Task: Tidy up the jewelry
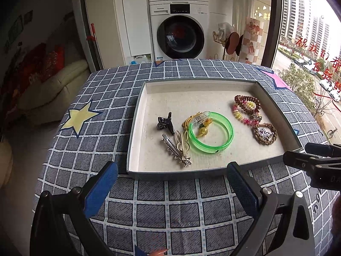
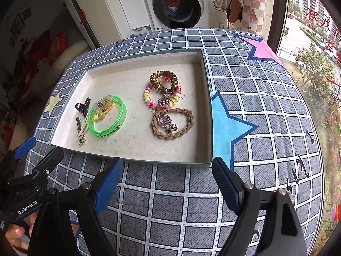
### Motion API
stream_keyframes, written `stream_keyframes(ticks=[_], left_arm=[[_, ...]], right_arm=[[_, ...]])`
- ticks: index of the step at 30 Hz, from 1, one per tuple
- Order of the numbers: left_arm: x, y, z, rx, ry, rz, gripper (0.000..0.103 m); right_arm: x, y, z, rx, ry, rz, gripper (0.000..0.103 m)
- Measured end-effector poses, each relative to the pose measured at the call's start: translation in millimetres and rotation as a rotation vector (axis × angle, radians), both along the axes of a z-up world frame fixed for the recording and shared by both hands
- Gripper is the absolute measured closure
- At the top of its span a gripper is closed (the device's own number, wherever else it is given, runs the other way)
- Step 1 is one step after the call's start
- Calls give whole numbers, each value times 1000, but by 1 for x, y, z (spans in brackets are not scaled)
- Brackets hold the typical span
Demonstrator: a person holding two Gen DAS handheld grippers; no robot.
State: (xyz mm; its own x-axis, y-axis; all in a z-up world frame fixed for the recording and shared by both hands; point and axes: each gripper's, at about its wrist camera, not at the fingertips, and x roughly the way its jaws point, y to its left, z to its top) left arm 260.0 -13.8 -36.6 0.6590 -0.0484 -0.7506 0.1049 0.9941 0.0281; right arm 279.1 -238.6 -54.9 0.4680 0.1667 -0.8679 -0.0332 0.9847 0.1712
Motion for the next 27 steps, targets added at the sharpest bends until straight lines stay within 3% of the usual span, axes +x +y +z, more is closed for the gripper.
stream_keyframes(ticks=[16, 27], left_arm=[[-41, 4, -1, -25, 1, -1, 0], [-77, 1, 9, -9, -47, -13, 0]], right_arm=[[-46, 3, 8, -3, -66, -18, 16], [-84, 0, 19, -15, -128, -49, 16]])
